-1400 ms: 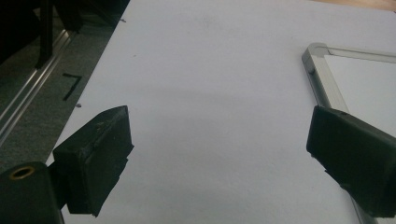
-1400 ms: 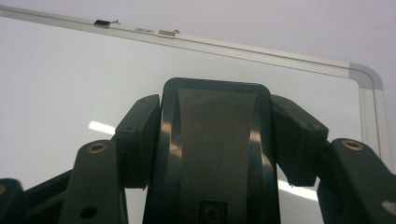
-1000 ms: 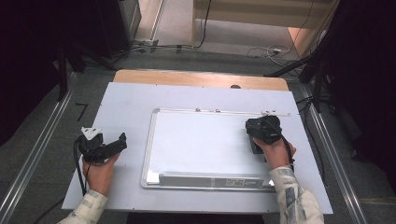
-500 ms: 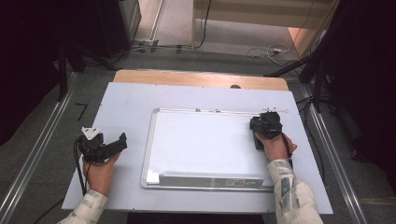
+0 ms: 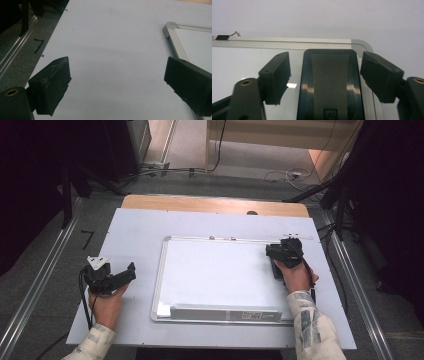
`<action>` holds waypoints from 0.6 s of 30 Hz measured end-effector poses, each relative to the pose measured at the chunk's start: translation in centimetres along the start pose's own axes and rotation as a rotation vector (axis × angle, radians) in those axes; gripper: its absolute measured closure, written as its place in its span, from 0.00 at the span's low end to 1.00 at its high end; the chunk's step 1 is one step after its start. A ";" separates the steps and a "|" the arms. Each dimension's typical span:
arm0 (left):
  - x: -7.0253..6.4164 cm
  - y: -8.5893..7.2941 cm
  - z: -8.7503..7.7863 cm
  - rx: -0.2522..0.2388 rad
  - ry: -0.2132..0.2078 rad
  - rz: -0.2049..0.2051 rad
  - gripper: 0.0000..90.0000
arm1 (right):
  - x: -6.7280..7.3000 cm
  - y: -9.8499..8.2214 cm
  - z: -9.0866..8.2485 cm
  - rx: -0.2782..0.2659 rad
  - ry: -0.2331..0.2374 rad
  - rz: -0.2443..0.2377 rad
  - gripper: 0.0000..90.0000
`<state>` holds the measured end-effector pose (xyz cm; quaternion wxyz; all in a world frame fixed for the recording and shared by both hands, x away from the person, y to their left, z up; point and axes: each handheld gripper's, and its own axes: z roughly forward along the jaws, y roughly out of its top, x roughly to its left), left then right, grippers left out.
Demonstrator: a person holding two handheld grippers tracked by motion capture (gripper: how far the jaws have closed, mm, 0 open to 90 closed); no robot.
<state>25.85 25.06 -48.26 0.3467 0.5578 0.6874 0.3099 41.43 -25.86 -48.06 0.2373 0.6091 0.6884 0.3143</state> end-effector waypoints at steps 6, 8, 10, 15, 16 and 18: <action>0.0 0.0 0.0 -0.001 -0.001 0.000 0.08 | -0.1 -0.2 -1.3 -0.001 0.056 -0.035 0.19; 0.0 0.0 0.0 0.000 -0.001 0.000 0.08 | -0.2 -0.3 -1.9 -0.017 0.060 -0.040 0.19; 0.0 0.0 -0.1 0.001 -0.001 0.002 0.08 | -0.2 -0.5 -2.6 -0.028 0.070 -0.043 0.17; 0.0 0.0 -0.1 0.000 0.000 0.002 0.08 | -0.6 -1.4 -4.4 -0.060 0.077 -0.068 0.17; 0.0 0.0 -0.1 0.001 0.000 0.002 0.08 | -0.8 -1.7 -4.9 -0.064 0.074 -0.068 0.17; 0.0 0.0 -0.1 -0.001 0.001 0.003 0.08 | -1.3 -2.1 -5.6 -0.077 0.083 -0.063 0.16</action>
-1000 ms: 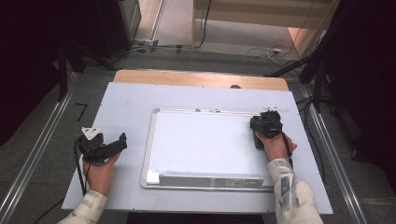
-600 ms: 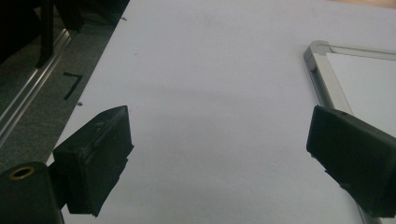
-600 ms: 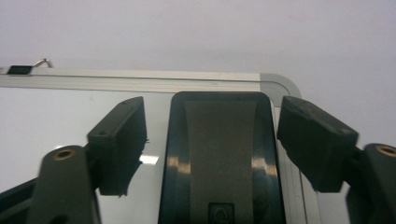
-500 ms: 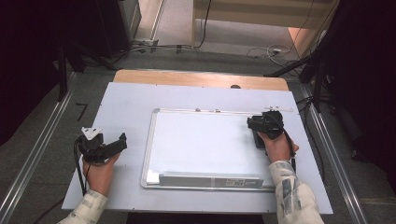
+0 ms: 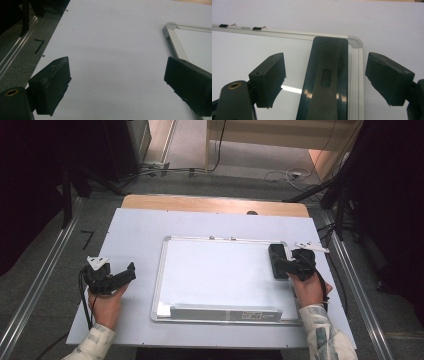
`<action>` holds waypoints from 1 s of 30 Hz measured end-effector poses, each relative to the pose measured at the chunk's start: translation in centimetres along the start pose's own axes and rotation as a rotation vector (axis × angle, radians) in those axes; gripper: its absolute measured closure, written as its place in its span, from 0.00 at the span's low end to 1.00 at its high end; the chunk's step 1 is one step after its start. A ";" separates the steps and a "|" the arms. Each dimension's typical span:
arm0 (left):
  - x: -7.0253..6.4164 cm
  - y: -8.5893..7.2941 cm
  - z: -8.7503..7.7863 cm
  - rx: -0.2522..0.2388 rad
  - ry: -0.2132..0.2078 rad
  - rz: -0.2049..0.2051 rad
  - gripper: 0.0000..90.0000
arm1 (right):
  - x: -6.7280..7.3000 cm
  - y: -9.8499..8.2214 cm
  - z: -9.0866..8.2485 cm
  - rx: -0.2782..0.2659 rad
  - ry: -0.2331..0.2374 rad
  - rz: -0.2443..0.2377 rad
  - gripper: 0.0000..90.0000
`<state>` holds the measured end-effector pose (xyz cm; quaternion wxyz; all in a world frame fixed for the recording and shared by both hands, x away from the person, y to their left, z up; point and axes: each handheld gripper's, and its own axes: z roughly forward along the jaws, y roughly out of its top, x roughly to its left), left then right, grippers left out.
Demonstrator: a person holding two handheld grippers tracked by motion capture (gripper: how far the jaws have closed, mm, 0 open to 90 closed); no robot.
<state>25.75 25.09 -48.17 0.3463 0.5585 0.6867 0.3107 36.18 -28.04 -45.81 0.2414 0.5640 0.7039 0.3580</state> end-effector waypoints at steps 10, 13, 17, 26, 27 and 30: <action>-0.1 0.0 0.0 -0.002 0.002 0.002 0.08 | -1.9 -1.9 -2.8 -0.014 0.002 0.030 0.15; -0.1 0.0 0.0 0.000 0.003 0.004 0.08 | -2.4 -2.4 -3.5 -0.022 0.001 0.037 0.15; -0.1 0.0 0.0 -0.001 0.003 0.003 0.08 | -2.8 -3.0 -4.6 -0.033 0.003 0.047 0.15; 0.0 0.0 -0.1 -0.007 0.004 -0.002 0.08 | -3.8 -4.4 -6.1 -0.040 -0.002 0.051 0.15; 0.0 0.0 -0.1 -0.007 0.004 -0.003 0.08 | -3.9 -4.5 -6.3 -0.039 -0.003 0.053 0.15; 0.0 0.0 -0.1 -0.007 0.004 -0.002 0.08 | -4.3 -5.0 -6.8 -0.039 -0.008 0.057 0.15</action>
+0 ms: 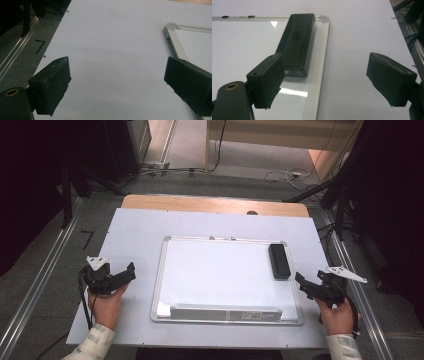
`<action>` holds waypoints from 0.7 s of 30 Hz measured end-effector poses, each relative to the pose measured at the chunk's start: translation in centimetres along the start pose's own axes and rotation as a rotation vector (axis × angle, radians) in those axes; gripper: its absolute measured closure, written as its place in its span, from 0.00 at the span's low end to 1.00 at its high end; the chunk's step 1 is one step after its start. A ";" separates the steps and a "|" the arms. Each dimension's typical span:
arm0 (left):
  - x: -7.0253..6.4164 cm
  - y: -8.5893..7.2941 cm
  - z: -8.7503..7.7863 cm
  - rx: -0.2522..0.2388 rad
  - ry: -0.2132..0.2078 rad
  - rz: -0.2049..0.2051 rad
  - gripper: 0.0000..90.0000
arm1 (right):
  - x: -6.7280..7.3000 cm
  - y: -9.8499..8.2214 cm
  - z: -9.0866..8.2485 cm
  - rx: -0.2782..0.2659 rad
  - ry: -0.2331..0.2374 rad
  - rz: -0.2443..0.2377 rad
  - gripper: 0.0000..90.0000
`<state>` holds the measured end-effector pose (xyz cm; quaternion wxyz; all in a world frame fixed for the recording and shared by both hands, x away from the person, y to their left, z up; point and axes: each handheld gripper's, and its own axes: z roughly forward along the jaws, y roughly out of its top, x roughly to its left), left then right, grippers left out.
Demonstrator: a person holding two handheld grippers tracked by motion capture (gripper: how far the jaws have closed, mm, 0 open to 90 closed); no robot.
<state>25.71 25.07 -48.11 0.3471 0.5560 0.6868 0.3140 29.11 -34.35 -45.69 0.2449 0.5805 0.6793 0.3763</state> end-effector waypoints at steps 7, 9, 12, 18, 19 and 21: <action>0.0 0.0 0.0 0.000 0.002 0.000 0.08 | -0.9 -0.8 -1.0 -0.011 -0.005 0.010 0.15; 0.0 0.0 0.0 -0.001 0.002 0.000 0.08 | -1.1 -0.9 -1.3 -0.016 -0.007 0.015 0.15; 0.0 0.0 0.0 0.001 0.004 -0.001 0.08 | -1.3 -1.1 -1.4 -0.020 -0.009 0.017 0.15; 0.1 0.0 -0.1 0.004 0.001 0.000 0.08 | -1.7 -1.3 -1.7 -0.026 -0.014 0.019 0.15; 0.1 0.0 -0.1 0.003 0.003 0.000 0.08 | -1.8 -1.4 -1.8 -0.029 -0.013 0.016 0.15; 0.1 0.0 -0.1 0.003 0.003 -0.002 0.08 | -2.0 -1.4 -1.8 -0.034 -0.017 0.021 0.15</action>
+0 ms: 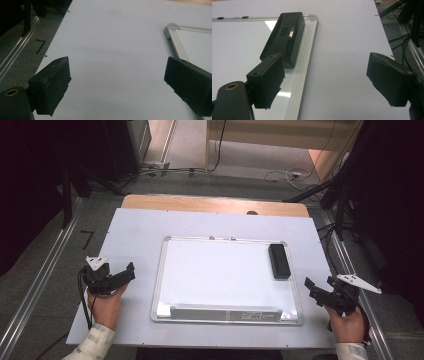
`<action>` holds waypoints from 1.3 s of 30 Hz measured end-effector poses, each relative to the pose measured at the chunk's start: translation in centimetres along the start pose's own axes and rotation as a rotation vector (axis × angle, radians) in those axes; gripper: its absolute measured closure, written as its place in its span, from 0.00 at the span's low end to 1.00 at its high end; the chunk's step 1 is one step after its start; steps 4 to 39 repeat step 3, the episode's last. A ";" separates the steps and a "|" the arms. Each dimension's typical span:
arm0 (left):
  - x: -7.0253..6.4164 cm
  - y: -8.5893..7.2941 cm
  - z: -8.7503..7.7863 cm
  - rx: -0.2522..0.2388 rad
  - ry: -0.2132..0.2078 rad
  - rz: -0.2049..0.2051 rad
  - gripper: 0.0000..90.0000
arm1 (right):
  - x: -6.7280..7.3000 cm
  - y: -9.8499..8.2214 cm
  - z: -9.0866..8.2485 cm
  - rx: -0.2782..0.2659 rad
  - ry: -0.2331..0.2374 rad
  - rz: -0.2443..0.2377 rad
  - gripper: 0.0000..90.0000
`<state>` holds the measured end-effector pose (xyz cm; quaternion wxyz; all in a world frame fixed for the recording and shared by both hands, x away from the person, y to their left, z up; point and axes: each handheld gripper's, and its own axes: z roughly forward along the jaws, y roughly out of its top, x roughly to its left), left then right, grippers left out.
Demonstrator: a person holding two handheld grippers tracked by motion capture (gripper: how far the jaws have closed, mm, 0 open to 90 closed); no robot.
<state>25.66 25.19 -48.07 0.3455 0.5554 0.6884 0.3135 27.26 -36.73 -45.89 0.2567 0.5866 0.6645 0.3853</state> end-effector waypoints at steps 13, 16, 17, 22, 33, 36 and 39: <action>0.0 0.0 0.0 0.001 0.001 -0.002 0.08 | -0.2 -0.1 -0.1 -0.001 0.000 0.003 0.15; 0.0 0.0 0.0 0.001 0.001 -0.002 0.08 | -0.2 -0.1 -0.1 -0.001 0.000 0.003 0.15; 0.0 0.0 0.0 0.001 0.001 -0.002 0.08 | -0.2 -0.1 -0.1 -0.001 0.000 0.003 0.15; 0.0 0.0 0.0 0.001 0.001 -0.002 0.08 | -0.2 -0.1 -0.1 -0.001 0.000 0.003 0.15; 0.0 0.0 0.0 0.001 0.001 -0.002 0.08 | -0.2 -0.1 -0.1 -0.001 0.000 0.003 0.15; 0.0 0.0 0.0 0.001 0.001 -0.002 0.08 | -0.2 -0.1 -0.1 -0.001 0.000 0.003 0.15; 0.0 0.0 0.0 0.001 0.001 -0.002 0.08 | -0.2 -0.1 -0.1 -0.001 0.000 0.003 0.15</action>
